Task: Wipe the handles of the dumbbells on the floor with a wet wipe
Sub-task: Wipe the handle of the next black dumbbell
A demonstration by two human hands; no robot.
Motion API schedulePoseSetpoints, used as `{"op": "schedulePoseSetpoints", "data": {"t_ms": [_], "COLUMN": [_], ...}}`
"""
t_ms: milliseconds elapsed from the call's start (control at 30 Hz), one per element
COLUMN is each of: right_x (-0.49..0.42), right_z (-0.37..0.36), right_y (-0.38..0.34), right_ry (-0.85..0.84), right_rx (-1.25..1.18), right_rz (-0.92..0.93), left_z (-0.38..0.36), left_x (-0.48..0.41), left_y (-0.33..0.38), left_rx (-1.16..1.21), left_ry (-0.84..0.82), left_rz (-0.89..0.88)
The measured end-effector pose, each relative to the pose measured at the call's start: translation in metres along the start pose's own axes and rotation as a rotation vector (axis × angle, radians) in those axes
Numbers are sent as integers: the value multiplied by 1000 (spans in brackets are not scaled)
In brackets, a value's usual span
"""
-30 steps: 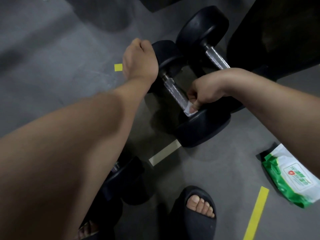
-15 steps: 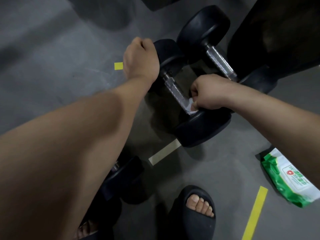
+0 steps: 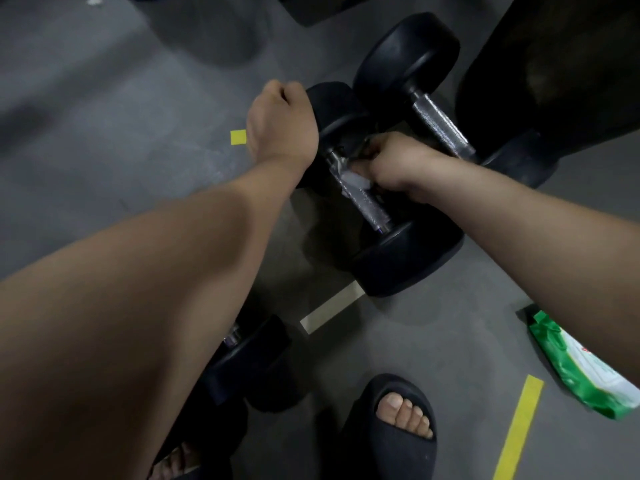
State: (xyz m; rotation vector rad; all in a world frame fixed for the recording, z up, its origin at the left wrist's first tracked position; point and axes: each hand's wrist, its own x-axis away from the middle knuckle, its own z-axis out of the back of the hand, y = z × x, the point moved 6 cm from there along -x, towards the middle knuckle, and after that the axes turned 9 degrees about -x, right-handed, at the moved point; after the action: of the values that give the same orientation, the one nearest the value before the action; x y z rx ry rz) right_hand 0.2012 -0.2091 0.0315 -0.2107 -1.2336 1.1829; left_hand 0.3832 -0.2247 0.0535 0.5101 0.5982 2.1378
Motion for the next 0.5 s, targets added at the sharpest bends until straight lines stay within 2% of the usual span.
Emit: {"op": "schedulePoseSetpoints", "data": {"t_ms": [67,133,300,367,500], "right_x": [-2,-1,8,9,-2], "right_z": [-1,0,6,4,-3], "right_y": [2,3,2,0,-7], "right_ry": [12,21,17,16,90], "right_rx": [-120,-94,246,311,44], "right_rz": [-23,-11,33,24,-1], "left_z": [0,1,1,0,-1], "left_x": [1,1,1,1,-2], "left_y": [1,1,0,-1,-1], "left_rx": [-1,2,-3,6,16], "left_ry": [-2,1,3,-4,0], "left_rz": [-4,-5,9,7,-9]}}
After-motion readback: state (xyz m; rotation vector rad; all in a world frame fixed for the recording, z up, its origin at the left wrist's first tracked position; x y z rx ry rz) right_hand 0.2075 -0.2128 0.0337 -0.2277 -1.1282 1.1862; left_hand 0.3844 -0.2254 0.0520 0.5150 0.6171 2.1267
